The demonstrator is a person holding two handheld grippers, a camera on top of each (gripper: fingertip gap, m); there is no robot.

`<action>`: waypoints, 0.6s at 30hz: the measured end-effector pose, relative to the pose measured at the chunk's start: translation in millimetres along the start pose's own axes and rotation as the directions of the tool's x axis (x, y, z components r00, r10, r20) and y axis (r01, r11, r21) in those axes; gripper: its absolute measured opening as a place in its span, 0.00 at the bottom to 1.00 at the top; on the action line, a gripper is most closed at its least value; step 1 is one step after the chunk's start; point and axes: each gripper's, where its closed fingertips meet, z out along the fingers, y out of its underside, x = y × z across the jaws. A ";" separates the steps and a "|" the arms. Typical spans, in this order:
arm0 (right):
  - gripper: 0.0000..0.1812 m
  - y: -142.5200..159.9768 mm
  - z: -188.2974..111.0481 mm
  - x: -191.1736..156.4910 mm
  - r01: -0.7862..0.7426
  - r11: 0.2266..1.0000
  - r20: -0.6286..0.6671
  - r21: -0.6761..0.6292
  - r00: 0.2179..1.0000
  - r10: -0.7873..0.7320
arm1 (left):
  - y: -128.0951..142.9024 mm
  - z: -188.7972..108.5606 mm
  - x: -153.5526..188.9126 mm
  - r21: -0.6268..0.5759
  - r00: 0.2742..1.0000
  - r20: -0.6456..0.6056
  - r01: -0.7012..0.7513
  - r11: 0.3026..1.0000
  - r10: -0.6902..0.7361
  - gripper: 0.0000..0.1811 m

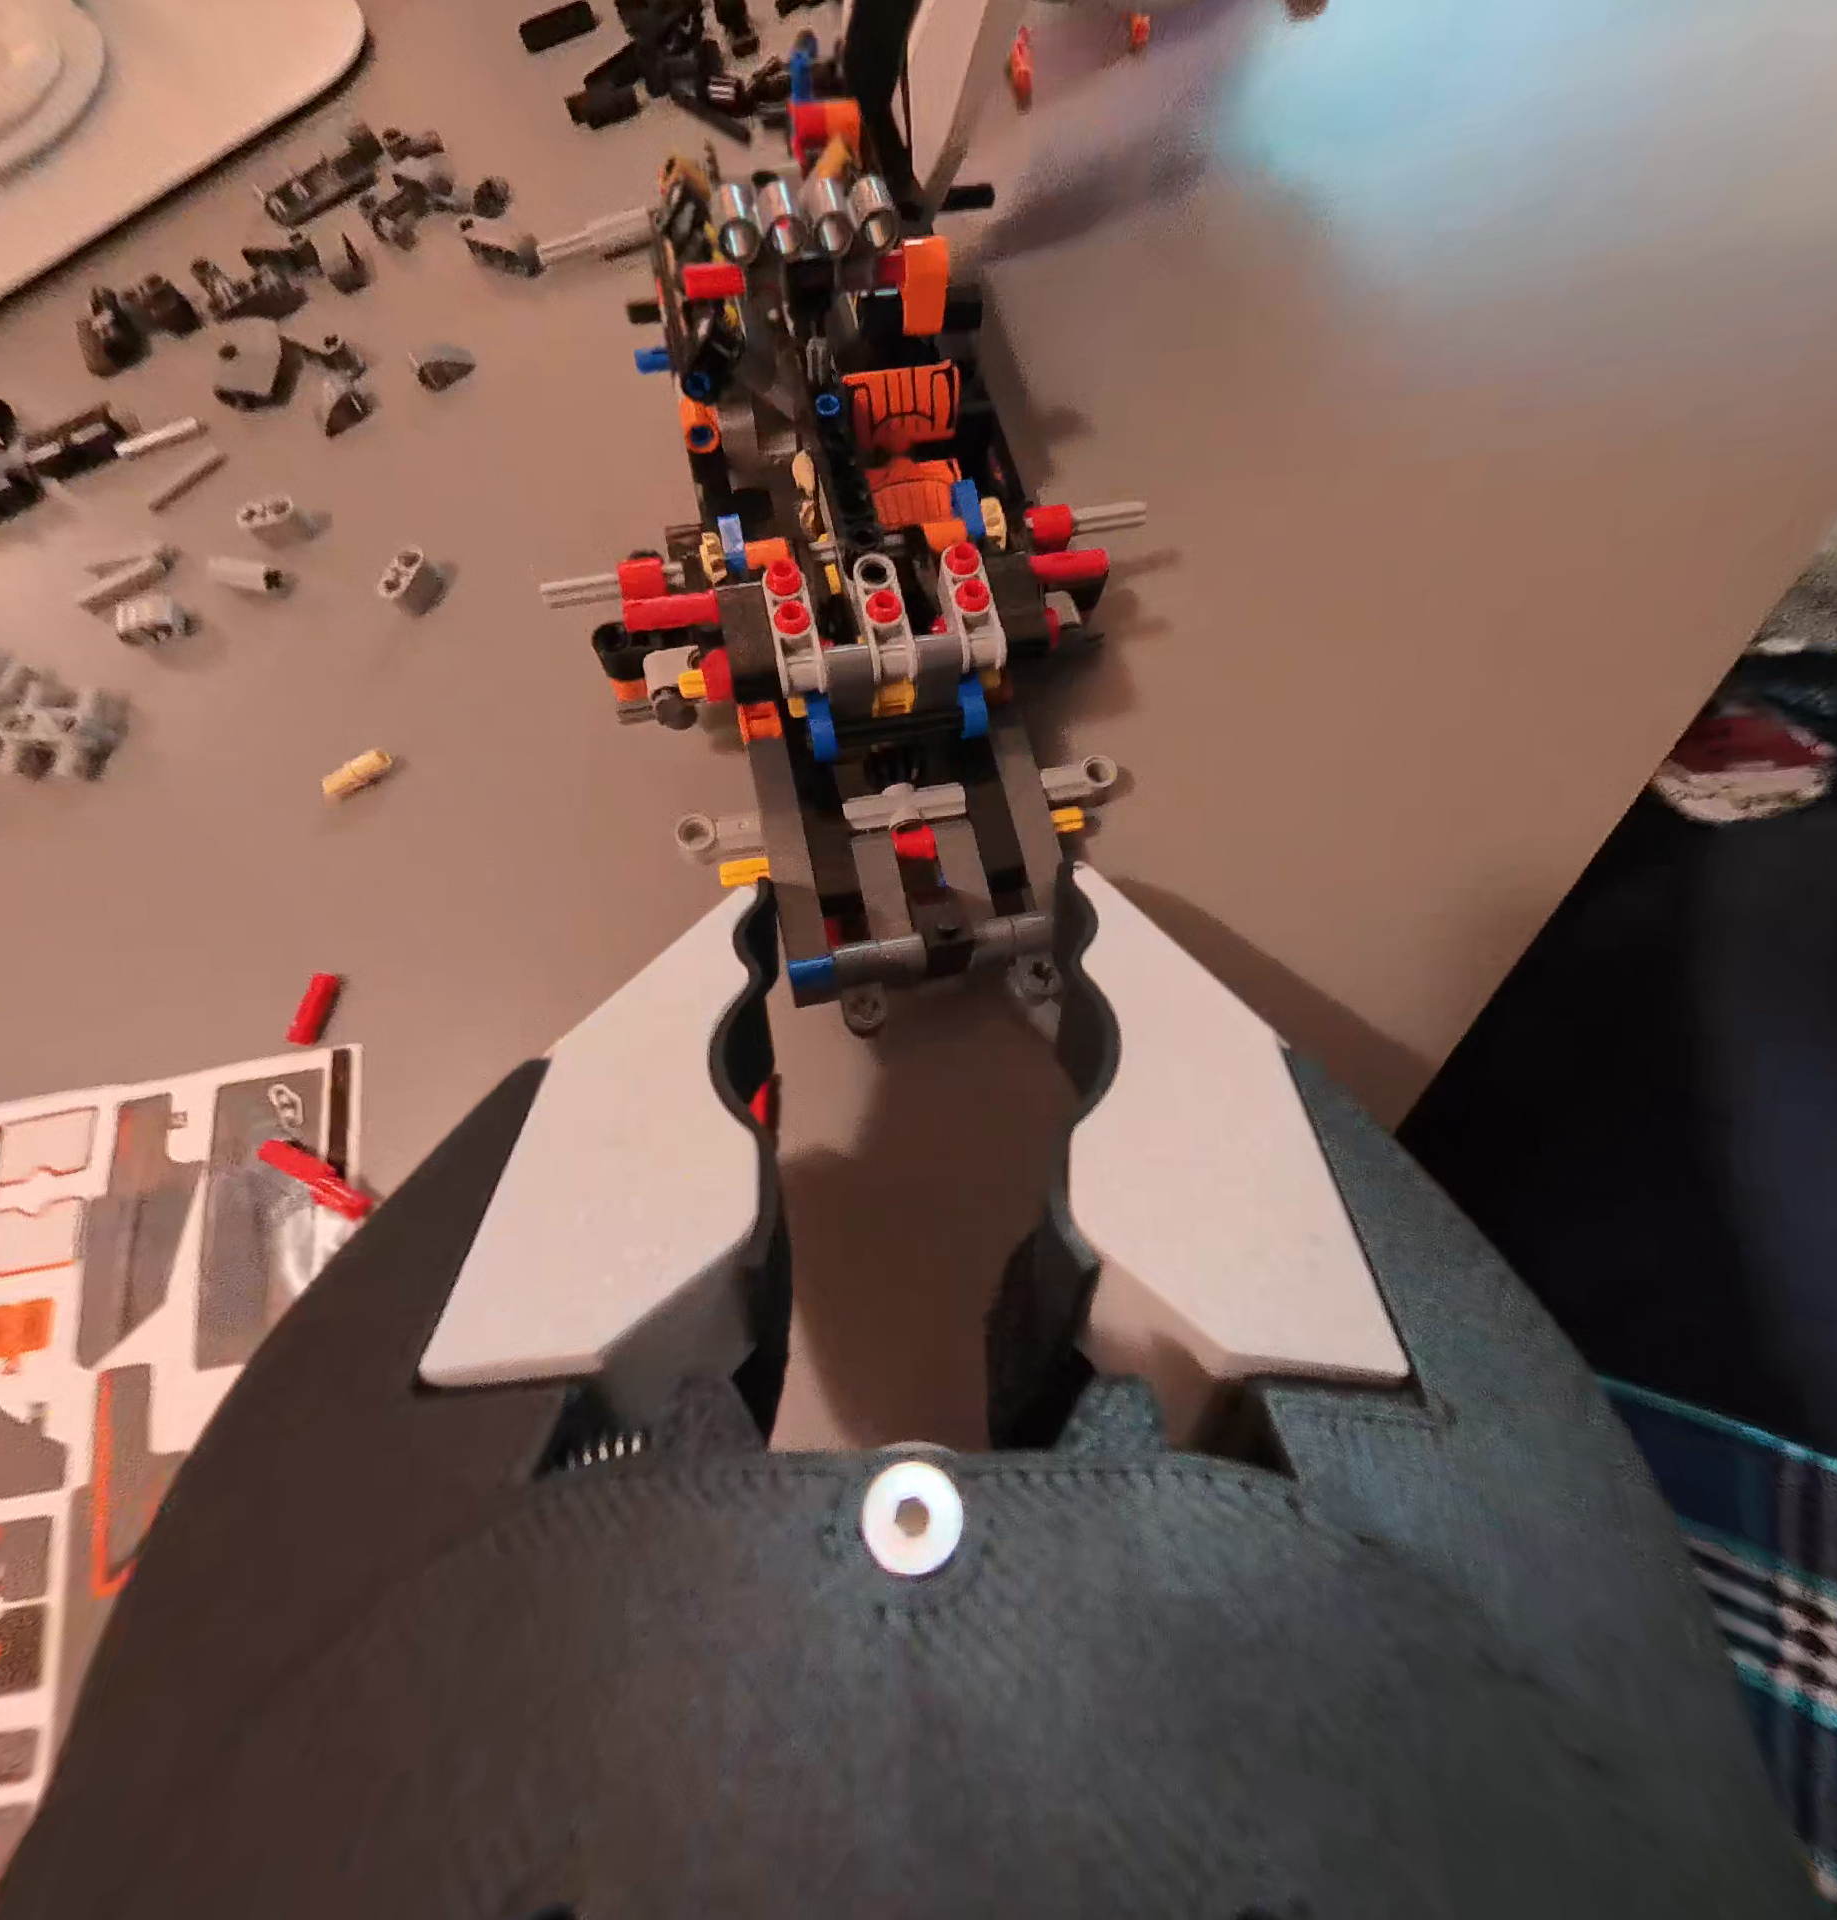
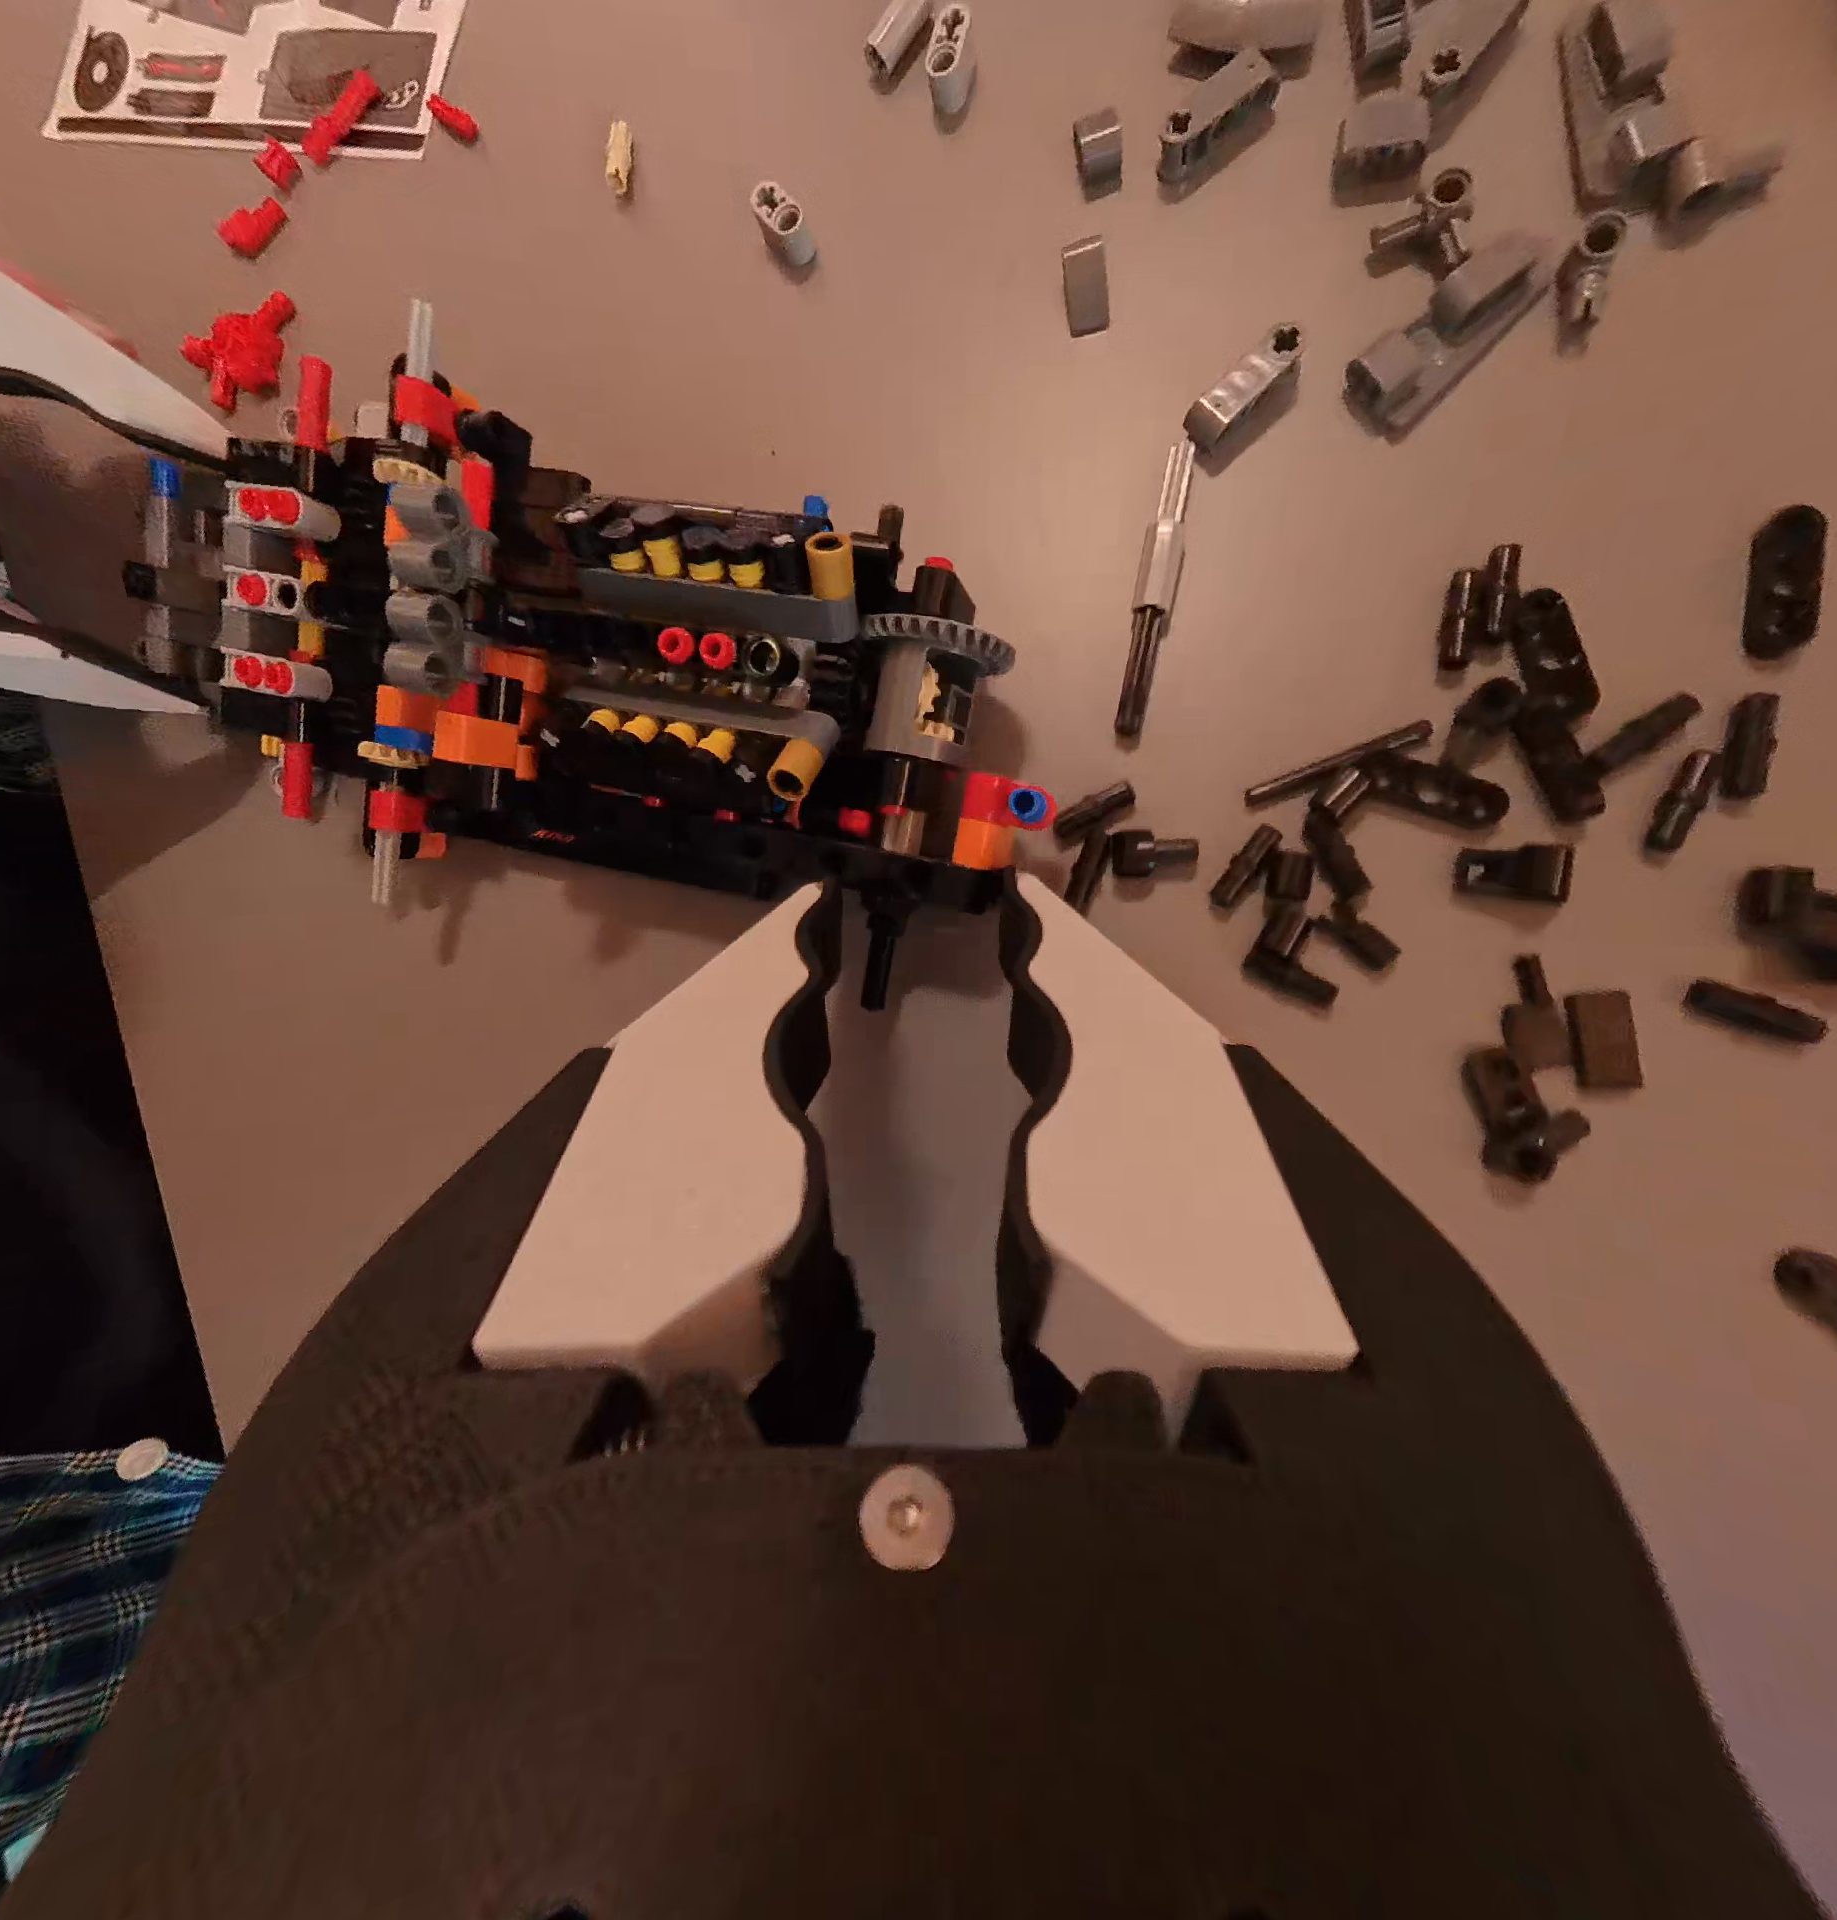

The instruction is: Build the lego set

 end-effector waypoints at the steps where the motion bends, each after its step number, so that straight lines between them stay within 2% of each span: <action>1: 0.15 -3.3 1.6 2.6 0.000 1.000 0.002 -0.005 1.000 0.000 | 0.1 -0.4 0.5 0.004 1.000 -0.009 0.020 1.000 -0.020 0.29; 4: 0.15 -9.5 5.5 8.3 0.046 0.998 -0.036 -0.038 0.998 -0.047 | -2.1 -1.2 2.2 0.019 0.998 -0.023 0.052 0.998 -0.052 0.29; 8: 0.18 -16.7 3.9 15.5 0.069 0.997 -0.099 -0.038 0.992 -0.072 | -3.8 -0.1 18.7 0.031 0.987 -0.134 0.095 0.995 -0.090 0.28; 12: 0.19 -18.9 -15.4 15.6 0.067 0.998 -0.183 0.005 0.981 -0.065 | -9.4 -7.7 16.6 0.070 0.985 -0.149 0.101 0.992 -0.090 0.26; 18: 0.18 -7.2 -40.7 -2.1 0.034 0.996 -0.193 0.079 0.981 -0.018 | -4.8 -13.7 6.1 0.062 0.985 -0.155 0.085 0.994 -0.074 0.25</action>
